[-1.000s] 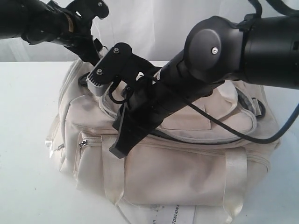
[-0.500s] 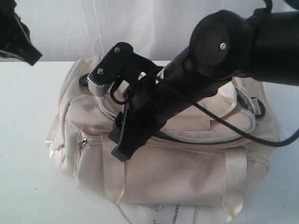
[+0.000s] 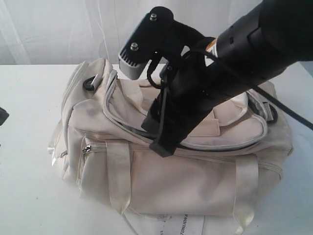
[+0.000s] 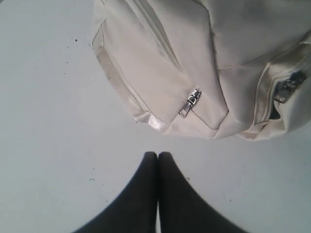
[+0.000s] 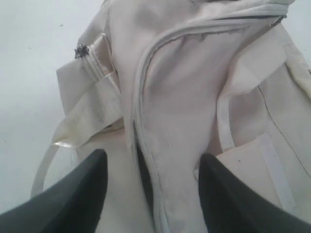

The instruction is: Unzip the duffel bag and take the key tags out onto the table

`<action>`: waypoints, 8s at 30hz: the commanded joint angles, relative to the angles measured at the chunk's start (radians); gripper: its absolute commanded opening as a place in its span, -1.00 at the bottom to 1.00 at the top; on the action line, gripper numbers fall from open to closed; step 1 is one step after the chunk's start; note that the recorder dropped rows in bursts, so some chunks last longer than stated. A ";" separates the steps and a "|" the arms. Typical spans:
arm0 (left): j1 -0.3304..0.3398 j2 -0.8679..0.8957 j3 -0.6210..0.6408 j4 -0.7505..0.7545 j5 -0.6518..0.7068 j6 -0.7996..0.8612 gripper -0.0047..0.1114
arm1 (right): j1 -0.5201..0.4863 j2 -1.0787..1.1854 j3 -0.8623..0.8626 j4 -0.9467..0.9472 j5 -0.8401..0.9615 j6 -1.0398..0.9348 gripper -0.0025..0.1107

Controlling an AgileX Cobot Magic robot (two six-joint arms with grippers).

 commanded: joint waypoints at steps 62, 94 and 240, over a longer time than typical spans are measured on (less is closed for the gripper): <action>0.003 -0.141 0.059 -0.119 -0.116 -0.012 -0.92 | -0.255 0.663 -0.614 -0.833 -0.354 0.577 -0.96; 0.003 -0.141 0.059 -0.121 -0.110 -0.012 -0.92 | -0.275 0.690 -0.757 -0.838 -0.242 0.861 0.00; -0.469 1.057 -1.058 0.067 0.330 0.511 -0.92 | -0.163 -0.828 0.402 -0.742 -0.098 1.012 -0.96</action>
